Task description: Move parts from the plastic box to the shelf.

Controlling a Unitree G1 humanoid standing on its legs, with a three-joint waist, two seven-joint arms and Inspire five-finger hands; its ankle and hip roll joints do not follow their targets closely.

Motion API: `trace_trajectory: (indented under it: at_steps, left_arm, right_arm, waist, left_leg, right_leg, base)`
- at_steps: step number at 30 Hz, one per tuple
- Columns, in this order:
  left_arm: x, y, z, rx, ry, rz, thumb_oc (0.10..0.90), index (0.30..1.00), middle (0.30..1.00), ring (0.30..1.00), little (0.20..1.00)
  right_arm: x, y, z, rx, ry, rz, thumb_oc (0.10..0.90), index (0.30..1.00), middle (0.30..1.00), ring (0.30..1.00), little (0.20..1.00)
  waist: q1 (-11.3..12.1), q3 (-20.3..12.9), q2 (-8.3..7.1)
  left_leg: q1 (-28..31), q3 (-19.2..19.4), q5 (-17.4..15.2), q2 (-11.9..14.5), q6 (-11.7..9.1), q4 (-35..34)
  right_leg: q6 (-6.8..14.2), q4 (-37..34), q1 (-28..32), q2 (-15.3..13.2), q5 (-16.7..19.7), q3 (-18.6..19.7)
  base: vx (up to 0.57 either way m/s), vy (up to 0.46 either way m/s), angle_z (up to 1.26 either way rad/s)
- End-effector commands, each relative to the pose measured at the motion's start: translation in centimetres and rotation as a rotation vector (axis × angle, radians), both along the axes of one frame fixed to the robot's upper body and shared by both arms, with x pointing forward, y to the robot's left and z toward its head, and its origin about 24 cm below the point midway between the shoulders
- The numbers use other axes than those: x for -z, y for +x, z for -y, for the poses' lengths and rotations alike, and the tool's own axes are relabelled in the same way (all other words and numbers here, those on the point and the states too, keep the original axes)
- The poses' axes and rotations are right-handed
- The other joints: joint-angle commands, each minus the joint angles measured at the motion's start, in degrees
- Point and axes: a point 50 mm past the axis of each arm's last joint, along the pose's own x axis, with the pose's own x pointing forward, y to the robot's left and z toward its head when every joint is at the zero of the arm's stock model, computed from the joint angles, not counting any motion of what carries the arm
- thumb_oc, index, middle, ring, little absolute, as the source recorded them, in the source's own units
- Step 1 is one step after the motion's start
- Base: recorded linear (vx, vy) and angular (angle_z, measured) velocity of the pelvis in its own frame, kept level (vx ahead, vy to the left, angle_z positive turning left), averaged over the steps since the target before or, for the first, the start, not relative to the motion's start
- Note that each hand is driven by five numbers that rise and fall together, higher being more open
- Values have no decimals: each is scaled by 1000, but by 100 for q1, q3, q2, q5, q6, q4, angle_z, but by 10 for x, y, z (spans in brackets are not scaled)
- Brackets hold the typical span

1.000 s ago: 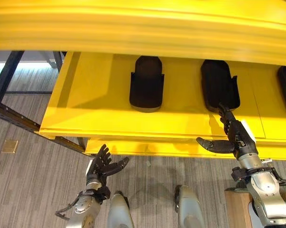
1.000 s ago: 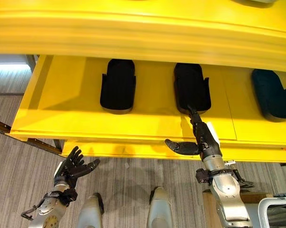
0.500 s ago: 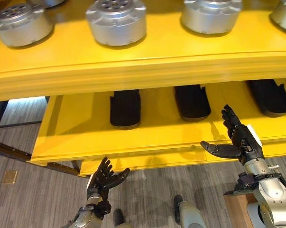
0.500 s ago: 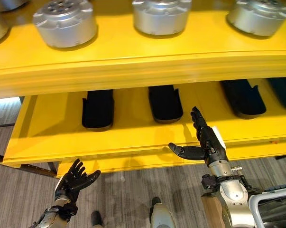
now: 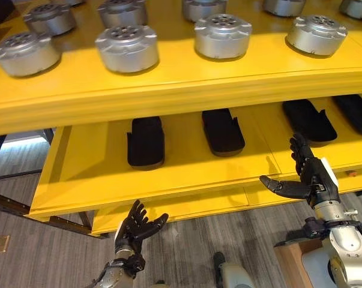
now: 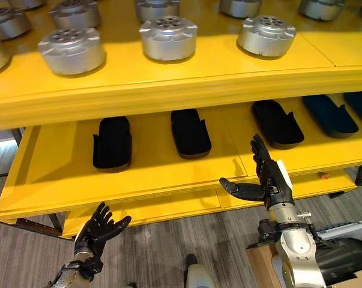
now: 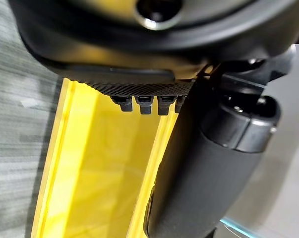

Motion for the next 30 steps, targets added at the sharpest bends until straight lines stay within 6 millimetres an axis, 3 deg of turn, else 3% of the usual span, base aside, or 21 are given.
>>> trace_trajectory:
  at_steps: [1, 6, 7, 10, 11, 12, 13, 14, 15, 17, 18, 20, 23, 24, 26, 27, 28, 29, 30]
  left_arm:
    - [-47, 17, -26, -34, 116, 247, 900, 1000, 1000, 1000, 1000]
    - [-48, 17, -31, -18, 158, 238, 900, 1000, 1000, 1000, 1000]
    - [-48, 18, -31, -9, 170, 237, 900, 1000, 1000, 1000, 1000]
    - [-49, 20, -31, 2, 185, 242, 900, 1000, 1000, 1000, 1000]
    - [-52, 21, -31, 14, 209, 248, 900, 1000, 1000, 1000, 1000]
    - [-52, 21, -31, 14, 210, 248, 900, 1000, 1000, 1000, 1000]
    - [-55, 23, -32, 13, 215, 258, 900, 1000, 1000, 1000, 1000]
    - [-55, 23, -32, 13, 215, 259, 900, 1000, 1000, 1000, 1000]
    - [-57, 23, -32, 6, 206, 266, 900, 1000, 1000, 1000, 1000]
    - [-56, 21, -33, -7, 189, 263, 900, 1000, 1000, 1000, 1000]
    - [-56, 21, -33, -7, 189, 263, 900, 1000, 1000, 1000, 1000]
    - [-58, 19, -36, -33, 179, 271, 900, 1000, 1000, 1000, 1000]
    - [-61, 12, -43, -76, 181, 271, 900, 1000, 1000, 1000, 1000]
    - [-59, 8, -47, -89, 186, 258, 900, 1000, 1000, 1000, 1000]
    - [-60, 3, -52, -95, 196, 251, 900, 1000, 1000, 1000, 1000]
    - [-60, 3, -52, -95, 196, 251, 900, 1000, 1000, 1000, 1000]
    - [-60, 3, -54, -94, 202, 246, 900, 1000, 1000, 1000, 1000]
    - [-57, 3, -54, -89, 198, 238, 900, 1000, 1000, 1000, 1000]
    - [-57, 3, -54, -88, 198, 237, 900, 1000, 1000, 1000, 1000]
  right_arm:
    - [-37, 10, -7, -30, -3, 217, 900, 1000, 1000, 1000, 1000]
    - [-28, 7, -8, -13, 34, 189, 900, 1000, 1000, 1000, 1000]
    - [-22, 3, -5, 5, 43, 165, 900, 1000, 1000, 1000, 1000]
    - [-19, 0, -3, 22, 33, 149, 900, 1000, 1000, 1000, 1000]
    - [-16, -2, -3, 26, 39, 140, 900, 1000, 1000, 1000, 1000]
    - [-16, -2, -3, 26, 40, 140, 900, 1000, 1000, 1000, 1000]
    - [-16, -2, -4, 15, 37, 137, 900, 1000, 1000, 1000, 1000]
    - [-16, -2, -4, 15, 38, 137, 900, 1000, 1000, 1000, 1000]
    - [-18, -2, -6, 3, 36, 144, 900, 1000, 1000, 1000, 1000]
    - [-19, -2, -8, -9, 24, 146, 900, 1000, 1000, 1000, 1000]
    - [-19, -2, -8, -9, 24, 146, 900, 1000, 1000, 1000, 1000]
    - [-22, 0, -11, -15, 17, 164, 900, 1000, 1000, 1000, 1000]
    - [-22, 5, -19, -39, 25, 165, 900, 1000, 1000, 1000, 1000]
    - [-22, 7, -22, -54, 26, 163, 900, 1000, 1000, 1000, 1000]
    - [-21, 9, -24, -69, 28, 154, 900, 1000, 1000, 1000, 1000]
    - [-21, 9, -24, -69, 28, 154, 900, 1000, 1000, 1000, 1000]
    - [-22, 7, -24, -76, 26, 151, 900, 1000, 1000, 1000, 1000]
    - [-19, 4, -21, -71, 25, 136, 900, 1000, 1000, 1000, 1000]
    - [-19, 4, -21, -70, 25, 136, 900, 1000, 1000, 1000, 1000]
  waist:
    - [17, 34, -119]
    - [21, 125, -274]
    - [-42, 204, -346]
    - [-110, 313, -408]
    - [-133, 444, -299]
    - [-141, 431, -324]
    - [-79, 453, -197]
    - [-85, 444, -213]
    - [-8, 388, -103]
    - [51, 311, -37]
    - [55, 302, -42]
    - [143, 172, 47]
    - [454, -18, 109]
    - [559, -75, 118]
    - [648, -177, 41]
    - [651, -179, 40]
    - [613, -233, -74]
    - [542, -287, -175]
    - [554, -290, -175]
  left_leg:
    - [157, 88, -563, -531, 534, 308]
    - [68, 298, -694, -792, 689, 534]
    - [71, 386, -714, -891, 752, 609]
    - [26, 514, -749, -952, 804, 729]
    - [-66, 650, -715, -838, 827, 836]
    - [-88, 651, -685, -864, 828, 826]
    - [-179, 836, -596, -725, 854, 807]
    - [-195, 835, -572, -743, 854, 798]
    - [-285, 1006, -461, -601, 914, 739]
    - [-326, 1153, -392, -496, 945, 630]
    - [-335, 1160, -369, -501, 946, 615]
    - [-417, 1370, -382, -389, 992, 641]
    - [-574, 1764, -337, -123, 944, 675]
    - [-584, 1813, -448, 0, 886, 713]
    - [-665, 2023, -357, 126, 805, 647]
    - [-665, 2026, -357, 127, 805, 645]
    - [-801, 2175, -283, 288, 691, 743]
    - [-809, 2344, -182, 410, 576, 723]
    - [-805, 2353, -178, 418, 568, 719]
  right_leg:
    - [457, -1116, 177, -178, 919, -24]
    - [567, -1303, 132, -510, 1220, -37]
    - [659, -1348, 77, -628, 1478, 44]
    - [731, -1407, -35, -723, 1805, 143]
    - [619, -1147, -113, -639, 1470, -169]
    - [620, -1149, -138, -664, 1485, -160]
    - [474, -618, -100, -687, 1006, -625]
    - [471, -620, -117, -705, 1016, -621]
    - [331, 83, 20, -673, 579, -871]
    - [218, 504, 218, -602, 206, -772]
    - [214, 491, 205, -604, 224, -766]
    - [137, 860, 552, -744, 0, -836]
    - [206, 314, 1227, -1356, 194, -1557]
    - [363, 139, 1414, -1513, 352, -1727]
    - [585, -325, 1522, -1735, 935, -1946]
    - [586, -328, 1521, -1734, 938, -1944]
    - [711, -796, 1570, -1651, 1090, -1983]
    - [782, -1289, 1675, -1433, 958, -1988]
    - [777, -1296, 1673, -1425, 960, -1979]
  base:
    - [-137, 179, -10]
    - [-143, 223, -5]
    - [-66, 130, -6]
    - [-137, 167, -10]
    - [-211, 164, -19]
    - [-325, 232, -28]
    - [-182, 104, -42]
    - [-314, 199, -109]
    - [-210, 121, -110]
    - [-186, 90, -97]
    - [-99, 33, -86]
    - [-77, 22, -75]
    - [-69, -80, -93]
    - [-67, -159, -107]
    - [-78, -168, -127]
    - [-110, -239, -135]
    - [-124, -301, -90]
    - [-123, -306, -75]
    - [-71, -261, -55]
